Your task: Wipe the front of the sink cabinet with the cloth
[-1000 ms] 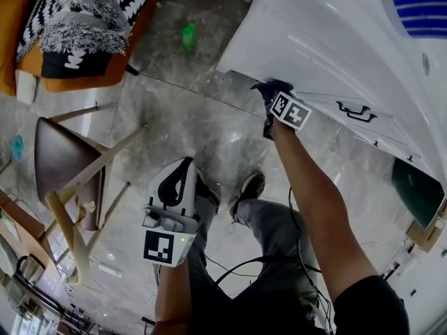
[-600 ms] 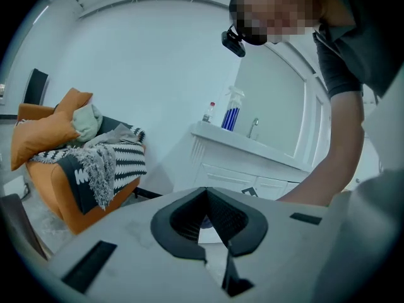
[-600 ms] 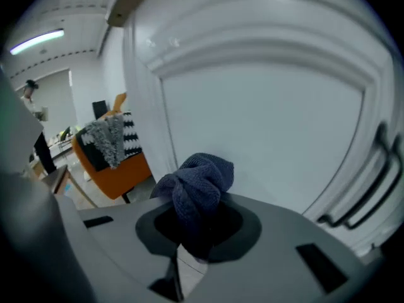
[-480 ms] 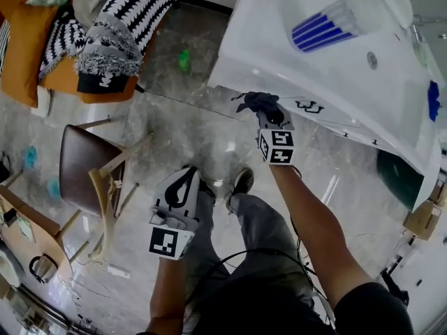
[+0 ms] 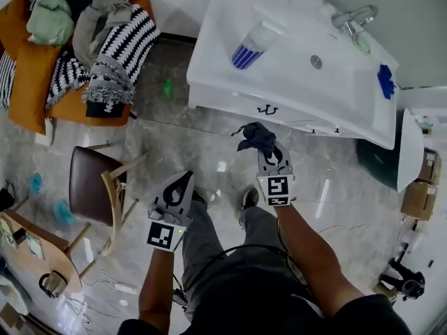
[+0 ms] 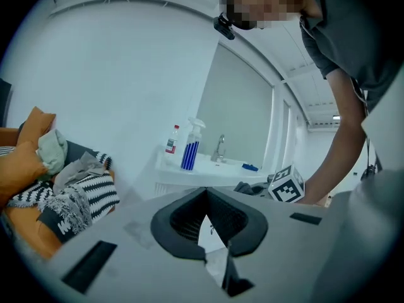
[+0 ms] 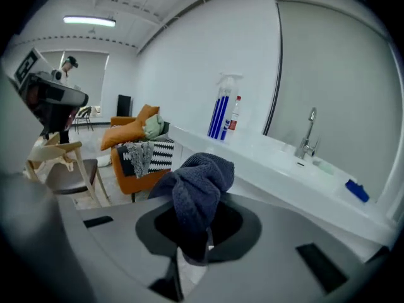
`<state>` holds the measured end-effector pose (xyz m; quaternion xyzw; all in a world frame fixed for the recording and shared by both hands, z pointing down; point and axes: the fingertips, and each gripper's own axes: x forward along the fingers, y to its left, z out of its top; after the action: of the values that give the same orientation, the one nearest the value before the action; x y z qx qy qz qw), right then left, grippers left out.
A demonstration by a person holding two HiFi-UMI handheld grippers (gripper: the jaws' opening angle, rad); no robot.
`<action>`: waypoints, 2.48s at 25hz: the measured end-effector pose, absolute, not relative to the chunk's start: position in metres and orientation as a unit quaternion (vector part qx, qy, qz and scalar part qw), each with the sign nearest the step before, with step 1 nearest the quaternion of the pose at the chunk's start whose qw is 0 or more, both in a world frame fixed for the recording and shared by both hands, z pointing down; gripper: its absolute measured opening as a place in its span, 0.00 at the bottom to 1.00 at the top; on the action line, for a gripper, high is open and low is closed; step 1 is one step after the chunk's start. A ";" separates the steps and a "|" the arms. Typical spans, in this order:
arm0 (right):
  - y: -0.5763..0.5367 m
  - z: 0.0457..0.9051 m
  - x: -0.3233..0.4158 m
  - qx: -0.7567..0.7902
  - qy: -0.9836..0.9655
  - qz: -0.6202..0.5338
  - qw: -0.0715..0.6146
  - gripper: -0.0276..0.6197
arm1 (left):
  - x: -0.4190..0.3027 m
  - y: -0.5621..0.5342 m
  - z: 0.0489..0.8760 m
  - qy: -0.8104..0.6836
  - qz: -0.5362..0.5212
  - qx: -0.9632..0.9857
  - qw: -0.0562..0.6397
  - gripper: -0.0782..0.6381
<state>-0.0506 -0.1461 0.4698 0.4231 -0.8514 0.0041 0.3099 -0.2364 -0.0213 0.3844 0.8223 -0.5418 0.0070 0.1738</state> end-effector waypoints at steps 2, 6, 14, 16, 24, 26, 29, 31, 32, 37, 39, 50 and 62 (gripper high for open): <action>-0.143 0.468 -0.025 0.417 -0.847 -0.022 0.328 0.12 | -0.221 -0.021 0.379 -0.543 0.011 0.823 0.167 0.11; -0.148 0.477 0.041 0.421 -0.839 -0.034 0.343 0.12 | -0.175 -0.011 0.372 -0.550 0.032 0.821 0.150 0.12; -0.189 0.512 0.159 0.348 -0.817 -0.229 0.399 0.12 | -0.037 0.005 0.405 -0.590 0.036 0.792 0.155 0.12; -0.211 0.530 0.180 0.356 -0.808 -0.237 0.405 0.12 | -0.010 0.012 0.418 -0.593 0.026 0.786 0.176 0.11; -0.261 0.646 0.114 0.292 -0.800 -0.315 0.419 0.12 | -0.004 0.057 0.510 -0.588 0.057 0.770 0.241 0.12; -0.272 0.661 0.101 0.289 -0.793 -0.332 0.421 0.12 | -0.013 0.057 0.529 -0.591 0.068 0.767 0.240 0.11; -0.285 0.665 0.111 0.286 -0.770 -0.373 0.432 0.12 | -0.024 0.048 0.540 -0.597 0.064 0.768 0.223 0.12; -0.289 0.657 0.146 0.304 -0.755 -0.377 0.443 0.12 | -0.022 0.039 0.542 -0.596 0.054 0.771 0.218 0.11; -0.290 0.652 0.171 0.322 -0.747 -0.367 0.452 0.12 | -0.019 0.036 0.542 -0.594 0.049 0.771 0.223 0.11; -0.293 0.643 0.233 0.394 -0.727 -0.311 0.469 0.11 | -0.005 0.022 0.541 -0.587 0.028 0.771 0.246 0.12; -0.294 0.652 0.202 0.393 -0.744 -0.291 0.454 0.12 | -0.002 0.021 0.545 -0.583 0.029 0.772 0.250 0.11; -0.296 0.688 0.179 0.410 -0.766 -0.212 0.448 0.12 | -0.025 0.018 0.548 -0.600 0.026 0.771 0.214 0.11; -0.298 0.794 0.157 0.423 -0.775 -0.116 0.456 0.11 | -0.013 0.030 0.610 -0.601 0.029 0.752 0.267 0.11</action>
<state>0.1572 -0.2976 0.7936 0.4230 -0.7747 -0.1158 0.4555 -0.0134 0.0295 0.6099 0.7524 -0.6014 0.0290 0.2673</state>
